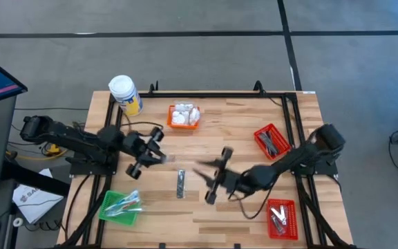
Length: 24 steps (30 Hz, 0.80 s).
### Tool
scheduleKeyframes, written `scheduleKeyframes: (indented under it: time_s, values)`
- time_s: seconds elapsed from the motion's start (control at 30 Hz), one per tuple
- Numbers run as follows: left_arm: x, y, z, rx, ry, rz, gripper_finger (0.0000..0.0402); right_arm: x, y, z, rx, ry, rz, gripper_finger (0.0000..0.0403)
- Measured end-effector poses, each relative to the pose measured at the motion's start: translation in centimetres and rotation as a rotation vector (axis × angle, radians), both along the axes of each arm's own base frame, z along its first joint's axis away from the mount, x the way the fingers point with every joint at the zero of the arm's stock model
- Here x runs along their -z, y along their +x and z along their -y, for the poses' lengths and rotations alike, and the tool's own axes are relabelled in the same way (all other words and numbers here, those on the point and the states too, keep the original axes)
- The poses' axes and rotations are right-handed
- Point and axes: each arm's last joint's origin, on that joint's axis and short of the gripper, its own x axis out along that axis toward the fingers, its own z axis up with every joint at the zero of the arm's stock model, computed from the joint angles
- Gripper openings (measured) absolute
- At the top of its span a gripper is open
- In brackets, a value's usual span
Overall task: Pick & Place Travel size toiletries
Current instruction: Put the silver nail cutter into the bottom red basket
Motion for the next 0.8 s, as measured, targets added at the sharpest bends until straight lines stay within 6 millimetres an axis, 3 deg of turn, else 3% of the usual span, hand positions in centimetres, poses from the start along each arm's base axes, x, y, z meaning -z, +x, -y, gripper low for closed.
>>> scheduleKeyframes:
  time_s: [0.1,0.2,0.4,0.53,0.8]
  values:
    - [-1.2,-0.5,0.0,-0.021,-0.031,0.047,0.0047,-4.5,-0.9,1.3,-0.021,0.044,0.058,0.0109]
    - [-1.1,-0.7,0.4,-0.011,-0.026,0.048,0.0047,-6.2,-1.5,2.2,-0.126,0.074,-0.004,0.0116]
    - [-0.3,-0.1,0.6,-0.111,-0.029,0.0,0.0047,-4.0,0.3,2.5,-0.317,0.063,-0.108,0.0144]
    - [0.1,0.3,0.9,-0.122,-0.007,-0.02,0.0047,-2.5,1.7,3.0,-0.293,0.068,-0.092,0.018]
    - [0.2,0.3,1.7,-0.208,0.028,-0.009,0.0047,-2.4,2.4,5.0,-0.243,0.168,-0.09,0.0284]
